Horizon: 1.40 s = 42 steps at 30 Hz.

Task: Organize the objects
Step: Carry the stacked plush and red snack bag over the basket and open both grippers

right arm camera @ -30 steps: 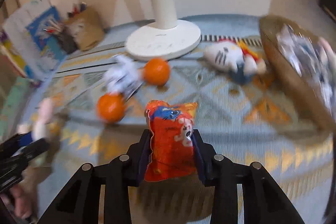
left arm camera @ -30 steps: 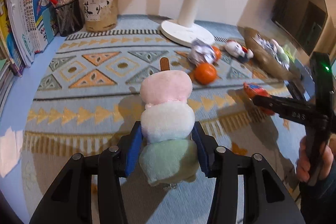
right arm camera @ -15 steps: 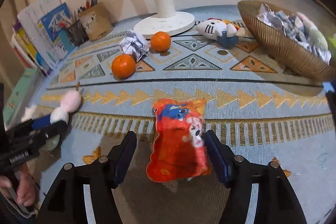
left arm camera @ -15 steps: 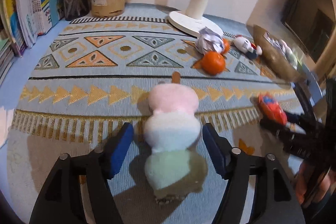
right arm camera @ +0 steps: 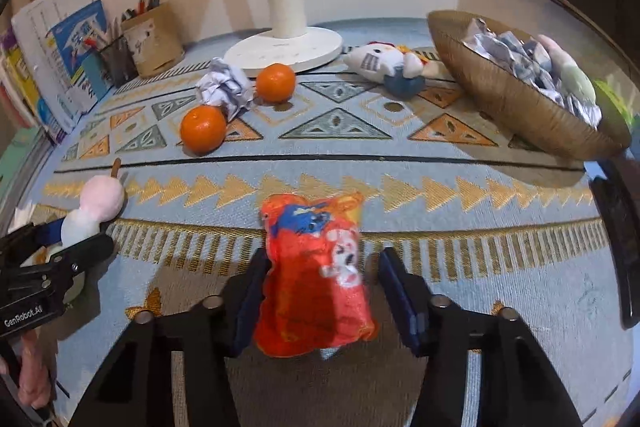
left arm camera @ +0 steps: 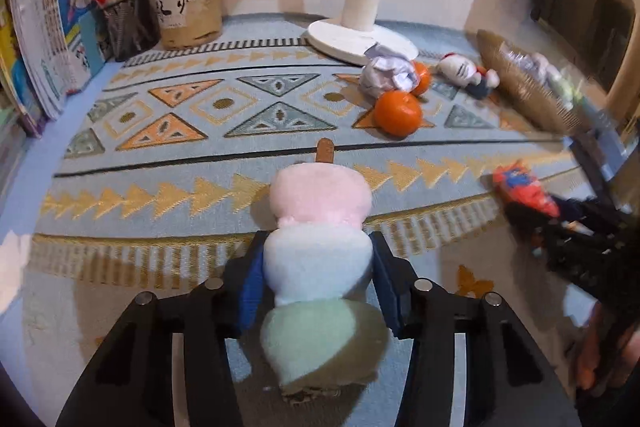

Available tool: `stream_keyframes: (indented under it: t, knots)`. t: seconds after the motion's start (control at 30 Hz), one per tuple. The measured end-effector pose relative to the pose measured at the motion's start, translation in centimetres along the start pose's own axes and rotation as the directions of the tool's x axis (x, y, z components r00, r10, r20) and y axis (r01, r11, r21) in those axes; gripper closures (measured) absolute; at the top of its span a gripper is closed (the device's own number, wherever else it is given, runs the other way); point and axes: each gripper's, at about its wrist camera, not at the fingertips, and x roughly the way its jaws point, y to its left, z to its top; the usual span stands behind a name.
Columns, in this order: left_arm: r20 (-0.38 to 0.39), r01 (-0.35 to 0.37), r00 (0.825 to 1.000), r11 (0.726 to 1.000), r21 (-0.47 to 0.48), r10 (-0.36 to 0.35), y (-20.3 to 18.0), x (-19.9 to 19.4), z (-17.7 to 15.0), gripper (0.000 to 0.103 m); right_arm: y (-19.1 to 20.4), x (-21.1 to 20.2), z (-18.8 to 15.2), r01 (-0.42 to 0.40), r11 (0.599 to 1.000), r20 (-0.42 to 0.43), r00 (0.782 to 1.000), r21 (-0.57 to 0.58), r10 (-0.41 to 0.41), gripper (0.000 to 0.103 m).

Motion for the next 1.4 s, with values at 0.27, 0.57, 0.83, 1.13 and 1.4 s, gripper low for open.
stream_keyframes:
  t: [0.27,0.57,0.83,1.13,1.4]
  knots:
    - [0.167,0.055,0.984,0.998,0.028,-0.059,0.0,-3.0,-0.7,0.058,1.0,-4.4,-1.3,-0.029,0.996,0.222,0.974,-0.081,0.046,0.071]
    - [0.183,0.028,0.983,1.0,0.006,-0.028,0.1,-3.2,-0.8,0.058,1.1,-5.3,-1.8,-0.008,0.997,0.261,0.965,-0.076,0.028,0.071]
    - [0.184,0.035,0.982,0.999,-0.003,-0.034,-2.2,-4.8,0.8,0.058,-0.6,-6.0,-1.8,-0.1,0.994,0.251,0.962,-0.038,0.106,0.071]
    - [0.23,0.229,0.937,0.961,0.156,-0.261,-13.2,-5.3,11.4,0.058,-12.7,-10.6,0.5,-0.212,0.949,0.365,0.924,0.232,0.117,0.071]
    - [0.168,0.271,0.937,0.94,0.206,-0.307,-21.7,1.7,17.6,0.058,-20.2,-12.0,5.5,-0.091,0.929,0.411,0.909,0.358,-0.069,0.071]
